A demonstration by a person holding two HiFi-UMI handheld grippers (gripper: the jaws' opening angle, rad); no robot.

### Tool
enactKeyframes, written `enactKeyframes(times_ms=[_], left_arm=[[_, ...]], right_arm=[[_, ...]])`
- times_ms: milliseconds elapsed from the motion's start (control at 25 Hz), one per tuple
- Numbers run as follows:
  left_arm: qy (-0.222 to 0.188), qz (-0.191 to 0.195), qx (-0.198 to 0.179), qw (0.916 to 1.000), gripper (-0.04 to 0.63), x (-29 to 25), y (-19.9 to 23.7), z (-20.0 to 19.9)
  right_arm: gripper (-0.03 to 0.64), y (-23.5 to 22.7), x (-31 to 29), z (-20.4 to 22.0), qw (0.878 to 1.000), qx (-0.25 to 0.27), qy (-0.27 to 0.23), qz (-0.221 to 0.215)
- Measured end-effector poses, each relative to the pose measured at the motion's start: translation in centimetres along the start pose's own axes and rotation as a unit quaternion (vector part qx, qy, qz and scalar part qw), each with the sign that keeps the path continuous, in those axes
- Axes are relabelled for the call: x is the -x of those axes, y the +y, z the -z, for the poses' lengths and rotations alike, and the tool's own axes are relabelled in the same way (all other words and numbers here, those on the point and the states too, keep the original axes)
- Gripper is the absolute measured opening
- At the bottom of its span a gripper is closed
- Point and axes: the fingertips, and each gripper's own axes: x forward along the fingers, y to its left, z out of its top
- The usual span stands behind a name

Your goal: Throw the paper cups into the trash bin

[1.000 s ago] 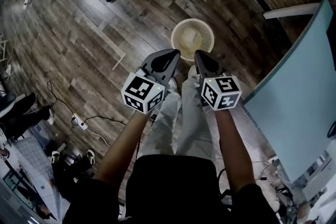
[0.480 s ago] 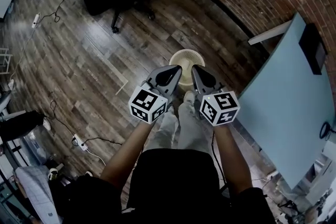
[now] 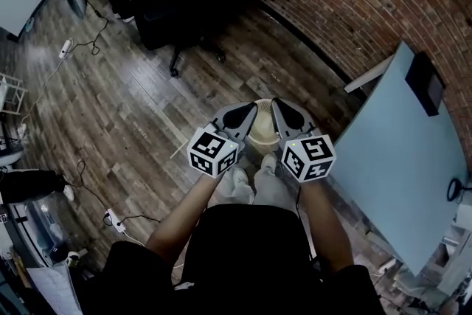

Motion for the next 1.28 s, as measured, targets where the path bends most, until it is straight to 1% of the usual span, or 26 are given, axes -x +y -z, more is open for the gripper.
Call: enactKeyframes(times_ms=[120, 240, 360, 440, 600, 840, 1000, 1280], left_arm=[[-0.022, 0.0, -0.014, 0.9997, 0.003, 1.0, -0.4, -2.4], [-0.043, 0.01, -0.033, 0.9985, 0.003, 2.2, -1.2, -4.7], [-0.067, 0.004, -0.058, 0.996, 0.003, 3.2, -1.5, -6.9], [-0.079, 0.003, -0.068, 0.9945, 0.003, 3.9, -1.9, -7.8], [-0.088, 0.011, -0.069, 0.9936, 0.003, 4.6, -2.6, -8.6], [-0.103, 0.039, -0.081, 0.9907, 0.003, 4.7, -4.5, -9.8], [-0.111, 0.039, -0.082, 0.9896, 0.003, 4.9, -5.3, -10.3], [-0.109, 0.036, -0.108, 0.9875, 0.003, 4.9, -7.5, -10.5]], right_arm=[[0.005, 1.1, 0.8, -1.8, 1.0, 0.017, -0.011, -0.002], [0.005, 2.4, 1.7, -3.3, 0.999, 0.031, -0.018, -0.002], [0.005, 3.9, 2.0, -4.6, 0.998, 0.049, -0.026, -0.012], [0.005, 5.2, 2.1, -5.1, 0.998, 0.056, -0.032, -0.021], [0.005, 6.8, 2.5, -5.8, 0.997, 0.058, -0.046, -0.03], [0.005, 7.5, 3.6, -7.2, 0.996, 0.057, -0.062, -0.028], [0.005, 7.7, 4.4, -7.5, 0.995, 0.063, -0.065, -0.031], [0.005, 7.6, 6.4, -7.9, 0.994, 0.074, -0.068, -0.042]])
